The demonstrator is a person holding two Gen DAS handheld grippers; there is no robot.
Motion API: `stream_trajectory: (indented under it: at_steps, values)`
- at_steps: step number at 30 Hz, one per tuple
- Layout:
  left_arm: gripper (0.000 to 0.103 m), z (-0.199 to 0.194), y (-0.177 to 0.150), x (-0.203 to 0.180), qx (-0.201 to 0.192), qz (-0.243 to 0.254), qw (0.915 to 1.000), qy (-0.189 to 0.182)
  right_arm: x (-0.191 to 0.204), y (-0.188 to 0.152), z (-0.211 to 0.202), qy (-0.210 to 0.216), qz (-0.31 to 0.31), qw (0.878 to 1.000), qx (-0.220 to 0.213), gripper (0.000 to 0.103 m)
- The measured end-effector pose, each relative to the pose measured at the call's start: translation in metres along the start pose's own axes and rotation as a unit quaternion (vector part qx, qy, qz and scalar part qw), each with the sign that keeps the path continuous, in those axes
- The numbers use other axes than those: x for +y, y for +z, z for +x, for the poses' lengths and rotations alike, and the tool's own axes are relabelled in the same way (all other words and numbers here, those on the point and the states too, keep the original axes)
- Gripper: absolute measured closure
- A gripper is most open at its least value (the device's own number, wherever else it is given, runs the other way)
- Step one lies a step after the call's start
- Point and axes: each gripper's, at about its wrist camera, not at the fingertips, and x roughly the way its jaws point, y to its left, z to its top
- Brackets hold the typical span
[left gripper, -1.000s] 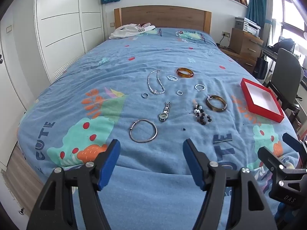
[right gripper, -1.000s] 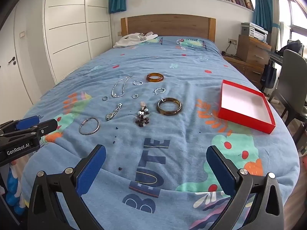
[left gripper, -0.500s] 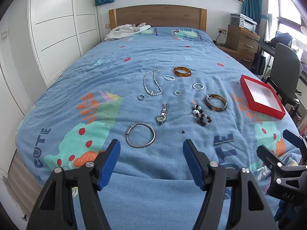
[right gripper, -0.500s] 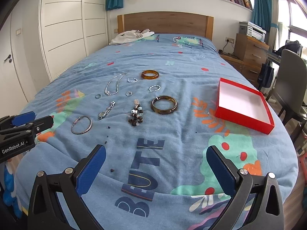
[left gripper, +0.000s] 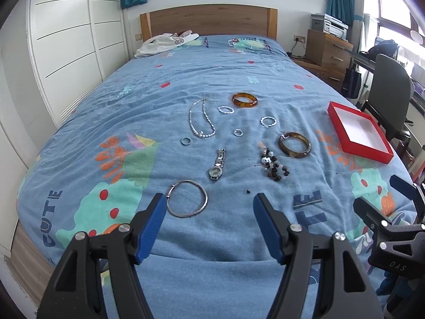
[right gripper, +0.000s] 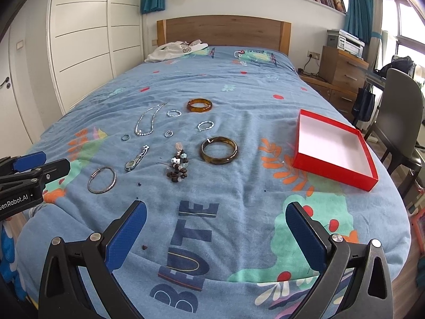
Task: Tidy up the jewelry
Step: 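Move the left tool toward the silver bangle while the right tool approaches the beaded bracelet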
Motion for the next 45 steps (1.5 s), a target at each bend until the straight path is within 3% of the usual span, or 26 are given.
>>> stream_trajectory:
  at_steps: [7, 28, 34, 45]
  values:
    - [0.037, 0.01, -0.002, -0.006, 0.013, 0.008, 0.9996, -0.022, -0.006, 0.003, 0.007, -0.005, 0.015, 1.0, 0.006, 0.001]
    - [0.037, 0.033, -0.007, 0.0, 0.042, 0.021, 0.9985, -0.027, 0.003, 0.005, 0.022, -0.012, 0.021, 0.999, 0.034, 0.001]
    - [0.037, 0.036, -0.007, 0.019, 0.05, 0.013, 0.9984, -0.022, 0.007, 0.01, 0.024, -0.005, 0.027, 0.999, 0.037, 0.003]
    - [0.037, 0.042, 0.0, 0.07, 0.051, 0.003, 0.9987, -0.008, 0.017, 0.015, 0.031, 0.023, 0.028, 0.998, 0.045, 0.015]
